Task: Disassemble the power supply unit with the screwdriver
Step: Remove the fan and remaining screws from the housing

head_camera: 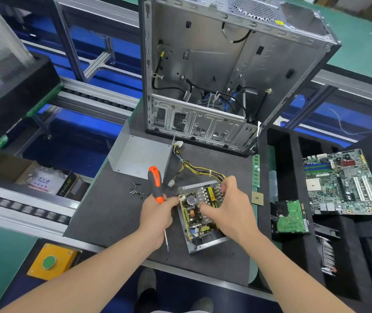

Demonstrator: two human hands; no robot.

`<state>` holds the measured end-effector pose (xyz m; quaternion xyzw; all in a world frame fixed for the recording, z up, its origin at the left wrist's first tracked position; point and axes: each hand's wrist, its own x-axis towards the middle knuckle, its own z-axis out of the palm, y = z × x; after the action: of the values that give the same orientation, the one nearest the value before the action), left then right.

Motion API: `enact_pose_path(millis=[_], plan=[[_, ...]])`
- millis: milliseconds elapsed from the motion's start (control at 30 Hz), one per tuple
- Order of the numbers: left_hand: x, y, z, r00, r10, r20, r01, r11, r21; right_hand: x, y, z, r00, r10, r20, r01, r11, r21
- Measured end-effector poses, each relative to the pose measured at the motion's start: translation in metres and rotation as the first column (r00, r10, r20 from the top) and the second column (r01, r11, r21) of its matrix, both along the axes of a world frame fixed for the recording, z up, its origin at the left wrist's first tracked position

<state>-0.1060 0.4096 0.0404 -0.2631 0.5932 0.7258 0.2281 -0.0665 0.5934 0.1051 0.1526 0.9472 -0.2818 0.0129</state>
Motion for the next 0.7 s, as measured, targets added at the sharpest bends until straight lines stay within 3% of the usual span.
enact_pose_path(millis=[233,500,700], plan=[[0.011,-0.004,0.005,0.994,-0.092,-0.063,0.089,0.994,-0.058,-0.007,-0.002,0.007,1.000,0.008,0.005,-0.008,1.000,0.020],[0.036,-0.006,0.008,0.988,-0.117,-0.102,0.106,0.989,-0.104,-0.022,0.006,0.014,0.999,-0.009,0.052,0.001,0.988,0.152],[0.060,0.000,0.026,0.895,-0.368,-0.253,0.320,0.923,-0.213,-0.026,0.013,0.016,0.996,-0.056,0.071,0.040,0.979,0.200]])
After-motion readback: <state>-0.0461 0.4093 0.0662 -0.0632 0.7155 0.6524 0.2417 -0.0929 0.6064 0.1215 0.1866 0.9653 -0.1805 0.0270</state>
